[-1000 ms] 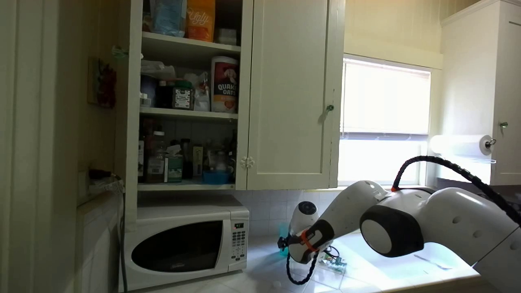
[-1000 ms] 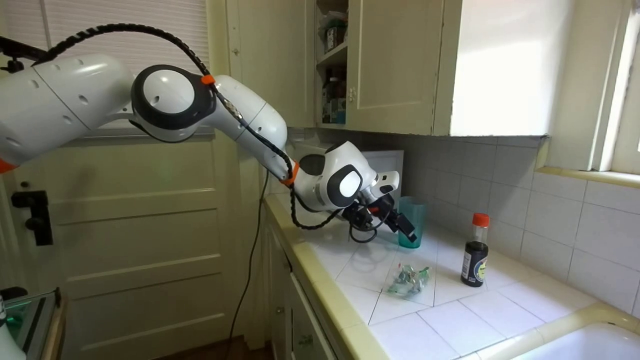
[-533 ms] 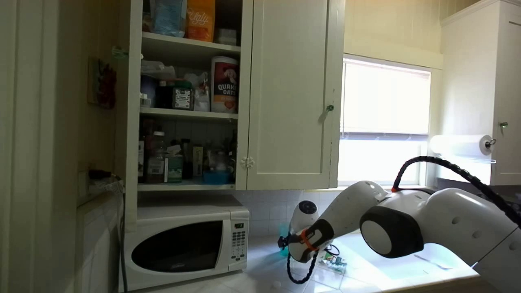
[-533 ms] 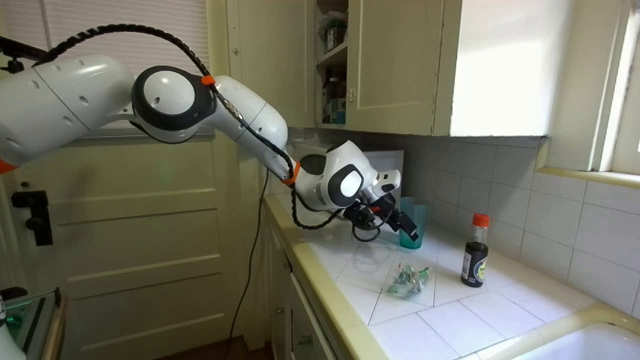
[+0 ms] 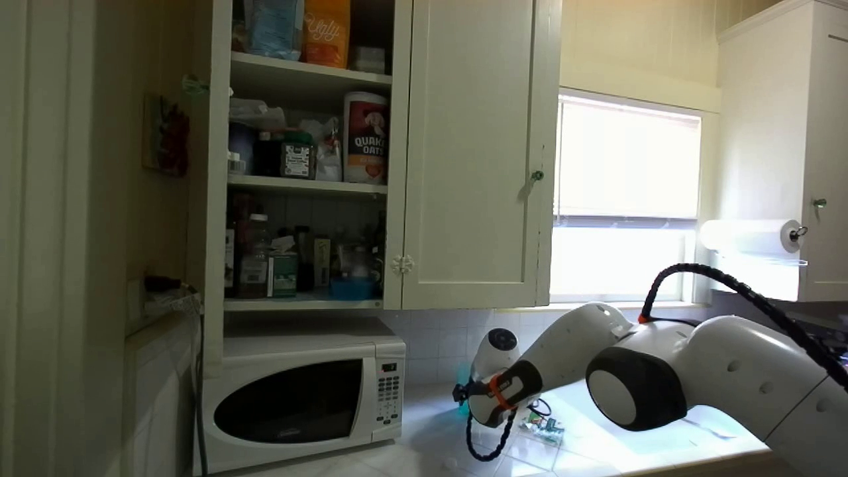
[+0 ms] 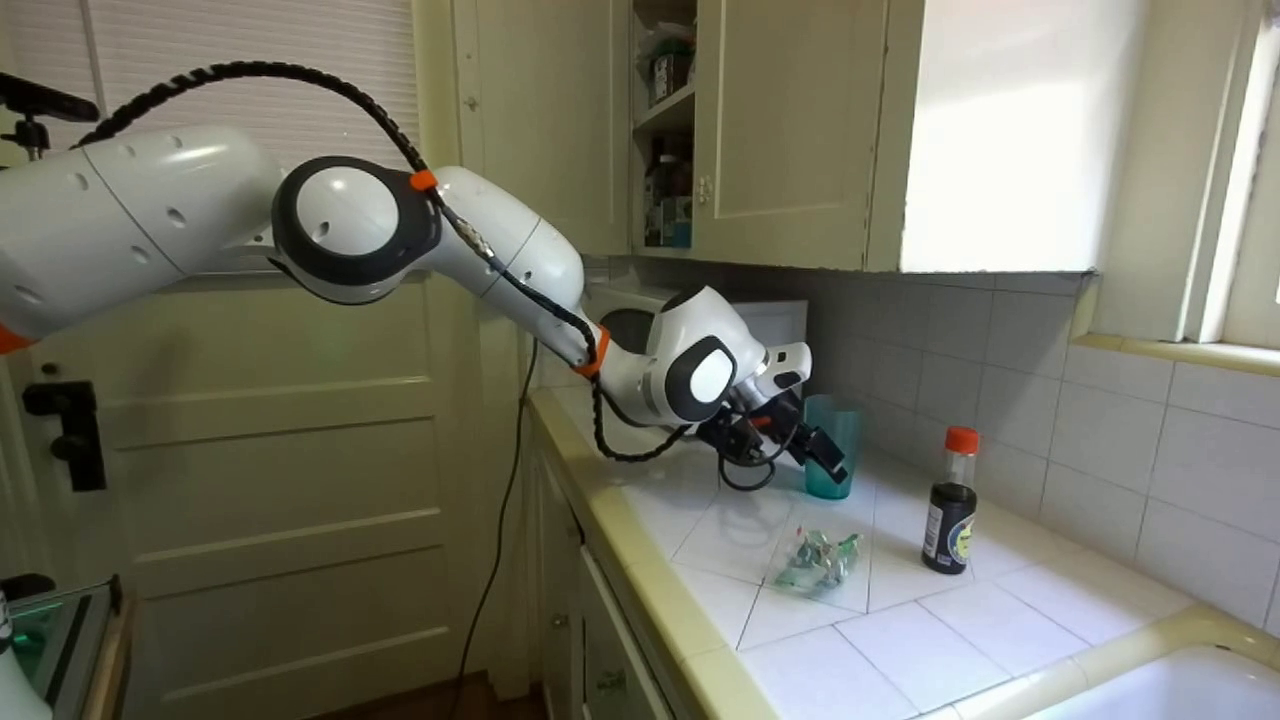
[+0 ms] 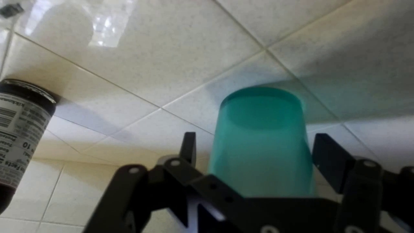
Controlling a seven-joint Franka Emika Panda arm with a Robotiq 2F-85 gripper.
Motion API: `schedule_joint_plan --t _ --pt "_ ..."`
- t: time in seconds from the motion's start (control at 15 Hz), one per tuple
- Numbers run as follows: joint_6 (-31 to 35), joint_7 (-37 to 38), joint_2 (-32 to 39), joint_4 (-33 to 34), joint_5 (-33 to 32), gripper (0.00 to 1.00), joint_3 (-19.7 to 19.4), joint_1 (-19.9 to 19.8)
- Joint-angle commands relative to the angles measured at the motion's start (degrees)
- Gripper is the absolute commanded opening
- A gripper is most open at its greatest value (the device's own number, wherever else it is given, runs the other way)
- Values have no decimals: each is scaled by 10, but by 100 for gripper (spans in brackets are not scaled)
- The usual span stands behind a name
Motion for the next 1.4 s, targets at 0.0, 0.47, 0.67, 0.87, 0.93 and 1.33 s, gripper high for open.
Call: schedule_joint_plan --t 0.0,0.47,0.67,0.87,0.93,1.33 --pt "-16 -25 36 53 23 60 10 -16" --pt "-4 -19 34 43 20 51 -3 -5" --pt "35 -10 -17 -40 -12 51 -6 24" --pt "72 -18 -66 -127 -24 51 -4 53" --pt "80 -12 -79 -151 -28 51 -14 68" --pt "165 5 -165 -305 -40 51 -116 162"
